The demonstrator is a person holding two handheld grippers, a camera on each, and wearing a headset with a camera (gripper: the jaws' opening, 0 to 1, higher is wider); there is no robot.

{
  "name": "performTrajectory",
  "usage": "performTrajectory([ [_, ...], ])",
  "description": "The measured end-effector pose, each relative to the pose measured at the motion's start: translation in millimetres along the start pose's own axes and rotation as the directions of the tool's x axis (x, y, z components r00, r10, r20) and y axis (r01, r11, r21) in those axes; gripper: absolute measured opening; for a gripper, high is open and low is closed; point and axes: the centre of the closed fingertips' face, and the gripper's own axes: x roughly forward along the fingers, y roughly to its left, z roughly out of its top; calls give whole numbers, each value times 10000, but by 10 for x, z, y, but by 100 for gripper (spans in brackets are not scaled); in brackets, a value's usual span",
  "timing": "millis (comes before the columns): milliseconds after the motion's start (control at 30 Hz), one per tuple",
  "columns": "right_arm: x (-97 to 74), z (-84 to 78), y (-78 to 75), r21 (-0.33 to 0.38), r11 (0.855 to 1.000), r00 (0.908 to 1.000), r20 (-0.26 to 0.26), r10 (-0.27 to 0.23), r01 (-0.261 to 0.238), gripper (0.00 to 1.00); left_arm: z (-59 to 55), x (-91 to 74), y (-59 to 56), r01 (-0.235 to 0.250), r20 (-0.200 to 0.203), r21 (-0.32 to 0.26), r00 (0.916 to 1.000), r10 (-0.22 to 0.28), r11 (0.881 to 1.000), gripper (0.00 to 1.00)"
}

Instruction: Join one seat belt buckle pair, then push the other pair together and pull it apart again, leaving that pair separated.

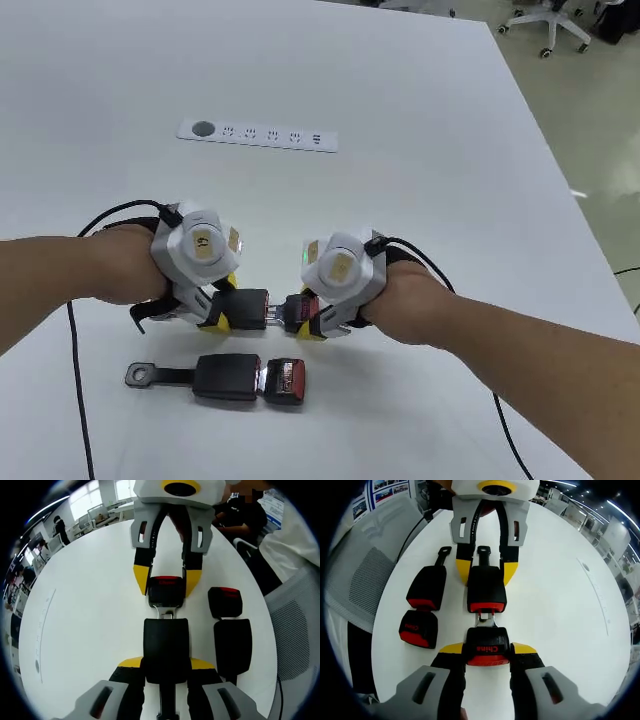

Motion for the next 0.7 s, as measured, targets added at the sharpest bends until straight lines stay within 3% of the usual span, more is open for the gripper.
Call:
performTrajectory([
  [267, 15, 75, -21, -13, 9999, 9999, 59, -130, 131, 30, 1, 10, 7, -44, 155, -116, 9999, 46, 9999, 32],
  [333, 50, 163, -17, 85, 9999, 9994, 328, -113, 111, 30, 9, 7, 2, -60, 192, -112, 9998, 62, 9999, 32],
  [400, 73, 209, -12, 28, 9998, 9996, 210, -175, 175, 30, 11, 5, 0, -66, 184, -128, 9998, 68, 9999, 32],
  [700, 70, 200, -22, 121, 9998, 9996, 221, -189, 187, 30, -1, 9, 21, -60, 250, -80, 9997, 62, 10000, 32],
])
